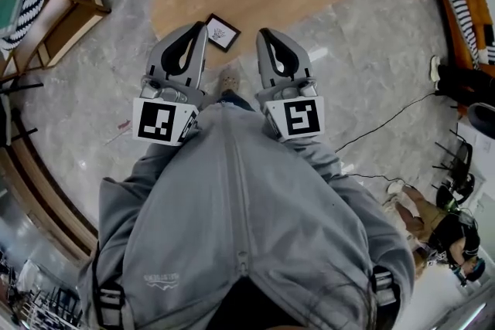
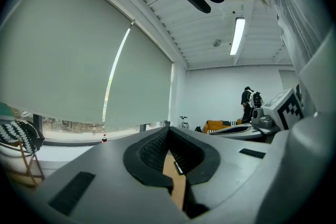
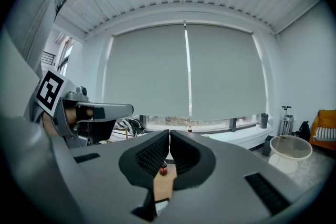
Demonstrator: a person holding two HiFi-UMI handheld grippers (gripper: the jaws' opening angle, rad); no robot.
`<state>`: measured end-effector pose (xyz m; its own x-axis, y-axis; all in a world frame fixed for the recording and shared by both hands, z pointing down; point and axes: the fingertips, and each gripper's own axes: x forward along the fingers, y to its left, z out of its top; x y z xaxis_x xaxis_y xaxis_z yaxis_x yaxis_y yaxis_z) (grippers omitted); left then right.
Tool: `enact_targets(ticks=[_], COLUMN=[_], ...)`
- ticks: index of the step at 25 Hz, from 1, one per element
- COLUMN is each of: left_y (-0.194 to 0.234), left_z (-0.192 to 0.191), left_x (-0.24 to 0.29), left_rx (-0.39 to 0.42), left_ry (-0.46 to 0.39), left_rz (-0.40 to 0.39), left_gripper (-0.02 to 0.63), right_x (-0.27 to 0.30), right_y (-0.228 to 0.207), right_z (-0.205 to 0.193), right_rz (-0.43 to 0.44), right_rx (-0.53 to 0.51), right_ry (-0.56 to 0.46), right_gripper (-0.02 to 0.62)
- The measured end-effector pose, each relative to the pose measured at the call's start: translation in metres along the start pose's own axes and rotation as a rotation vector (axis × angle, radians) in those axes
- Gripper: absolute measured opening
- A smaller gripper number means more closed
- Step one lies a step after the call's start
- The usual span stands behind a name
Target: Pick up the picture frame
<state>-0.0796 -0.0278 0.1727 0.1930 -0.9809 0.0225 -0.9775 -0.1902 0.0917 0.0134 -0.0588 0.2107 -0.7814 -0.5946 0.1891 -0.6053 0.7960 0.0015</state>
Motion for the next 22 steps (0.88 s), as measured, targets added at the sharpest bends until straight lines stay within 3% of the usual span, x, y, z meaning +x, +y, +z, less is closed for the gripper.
enact_targets(ticks=[11, 16, 22], left_y=[0.024, 0.038, 0.046], left_z=[0.011, 0.007, 0.004], left_x=[0.011, 0.019, 0.033], left_rx=[0.0, 0.015, 0.014], left_ry=[0.006, 0.047, 0.061], left_rz=[0.053, 0.024, -0.031], left_gripper=[0.018, 0.018, 0.018], right_x=[0.025, 0.037, 0.049], right_y=[-0.007, -0.005, -0.011], right_z=[0.012, 0.026, 0.023], right_rz=[0.04, 0.014, -0.031], right_rx=[-0.002, 0.016, 0.04], right_ry=[-0.003, -0.06, -0.054], right_gripper=[0.032, 0.032, 0.032])
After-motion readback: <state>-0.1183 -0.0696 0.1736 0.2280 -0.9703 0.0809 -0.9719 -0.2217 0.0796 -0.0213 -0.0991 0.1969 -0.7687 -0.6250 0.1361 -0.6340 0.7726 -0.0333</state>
